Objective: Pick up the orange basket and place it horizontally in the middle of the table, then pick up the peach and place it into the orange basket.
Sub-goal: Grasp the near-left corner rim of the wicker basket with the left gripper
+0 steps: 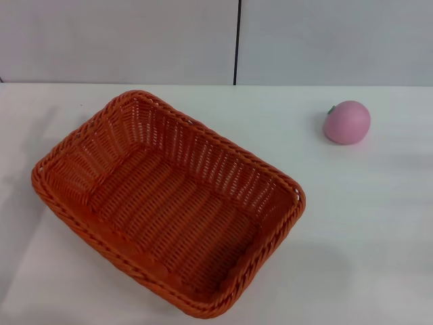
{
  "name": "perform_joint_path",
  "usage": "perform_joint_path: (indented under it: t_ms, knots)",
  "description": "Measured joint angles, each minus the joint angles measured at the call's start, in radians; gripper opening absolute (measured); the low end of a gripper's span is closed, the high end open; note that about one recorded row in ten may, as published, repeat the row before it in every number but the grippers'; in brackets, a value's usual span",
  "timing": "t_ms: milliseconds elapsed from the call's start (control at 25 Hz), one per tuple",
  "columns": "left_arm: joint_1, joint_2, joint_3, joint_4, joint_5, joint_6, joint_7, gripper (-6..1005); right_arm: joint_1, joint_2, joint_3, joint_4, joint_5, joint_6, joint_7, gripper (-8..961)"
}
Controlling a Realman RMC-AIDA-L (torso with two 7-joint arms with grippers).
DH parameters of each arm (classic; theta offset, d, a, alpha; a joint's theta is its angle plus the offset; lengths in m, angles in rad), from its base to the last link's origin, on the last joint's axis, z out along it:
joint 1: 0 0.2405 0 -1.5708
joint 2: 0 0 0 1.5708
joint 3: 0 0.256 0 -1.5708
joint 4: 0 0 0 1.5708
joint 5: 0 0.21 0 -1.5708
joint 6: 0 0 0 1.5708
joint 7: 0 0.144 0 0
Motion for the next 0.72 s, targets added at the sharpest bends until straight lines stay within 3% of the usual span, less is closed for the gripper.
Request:
perform_joint_path:
  t_ms: [200,240,400,440,560,600,720]
  knots:
    - [-0.019,0.002,0.02,0.069,0.003,-0.005,-0.095,677,0.003,0.001,0.0,0.005,-0.001,0.004,0.001,698]
    - [-0.036,0.004,0.06,0.168,0.006,-0.024,-0.227,677,0.004,0.002,0.0,0.007,-0.001,0.004,0.001,698]
    - [-0.043,0.006,0.075,0.209,0.006,-0.034,-0.294,677,0.004,0.004,0.0,0.009,-0.002,0.004,0.002,698]
    - [-0.059,0.02,0.148,0.335,0.006,-0.057,-0.498,677,0.003,0.004,0.0,0.01,-0.002,0.005,0.002,698]
    - [-0.064,0.03,0.189,0.386,0.006,-0.07,-0.576,677,0.002,0.004,0.0,0.015,-0.002,0.006,0.004,698]
    - [-0.072,0.06,0.293,0.481,0.007,-0.116,-0.752,677,0.002,0.004,0.0,0.018,-0.002,0.007,0.004,698]
    - [-0.086,0.105,0.433,0.576,0.008,-0.148,-0.905,677,0.004,0.003,0.0,0.025,-0.002,0.02,0.008,698]
